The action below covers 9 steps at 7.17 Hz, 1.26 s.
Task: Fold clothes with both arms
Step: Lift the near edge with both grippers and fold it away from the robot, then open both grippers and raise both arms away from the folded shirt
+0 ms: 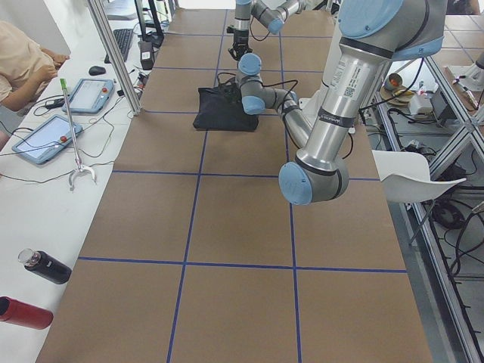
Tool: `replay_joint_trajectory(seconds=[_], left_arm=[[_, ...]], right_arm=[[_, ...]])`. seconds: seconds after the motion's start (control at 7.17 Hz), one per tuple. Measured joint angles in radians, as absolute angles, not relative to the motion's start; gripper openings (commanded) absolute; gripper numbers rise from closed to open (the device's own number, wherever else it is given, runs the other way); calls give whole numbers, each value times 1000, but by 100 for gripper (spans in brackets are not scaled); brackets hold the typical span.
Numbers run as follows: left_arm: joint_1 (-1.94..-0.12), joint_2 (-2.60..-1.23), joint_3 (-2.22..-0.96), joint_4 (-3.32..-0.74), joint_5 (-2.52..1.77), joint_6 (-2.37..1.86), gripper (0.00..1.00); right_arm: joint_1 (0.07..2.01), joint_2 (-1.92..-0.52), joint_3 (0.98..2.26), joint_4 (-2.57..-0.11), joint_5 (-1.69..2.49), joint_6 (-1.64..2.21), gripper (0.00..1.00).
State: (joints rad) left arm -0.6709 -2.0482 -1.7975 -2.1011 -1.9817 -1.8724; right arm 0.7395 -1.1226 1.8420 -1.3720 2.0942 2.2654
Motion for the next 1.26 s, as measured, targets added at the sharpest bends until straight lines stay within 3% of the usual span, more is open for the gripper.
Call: replay_joint_trajectory(seconds=[0.7,0.84,0.98,1.12,1.26], left_arm=[[-765,-2167,-1532,-2216,-1980,-1796,0],[-769,-2177,-1498,-2248,-1968,-1786,15],[-771,-2192,-1456,-2278,-1940,-1776,35],[-773,-2219,-1389,-2317,-1905,-1764,48],[-782,-2244,-1310,-2369,-1860,-1723,56]], right_arm=[[811,-937,1548,-1368,2102,2180,0],[817,-910,1494,-1356,2103,2156,16],[823,-884,1429,-1320,2103,2140,66],[835,-851,1337,-1258,2103,2118,100],[851,-802,1228,-1200,2102,2070,100]])
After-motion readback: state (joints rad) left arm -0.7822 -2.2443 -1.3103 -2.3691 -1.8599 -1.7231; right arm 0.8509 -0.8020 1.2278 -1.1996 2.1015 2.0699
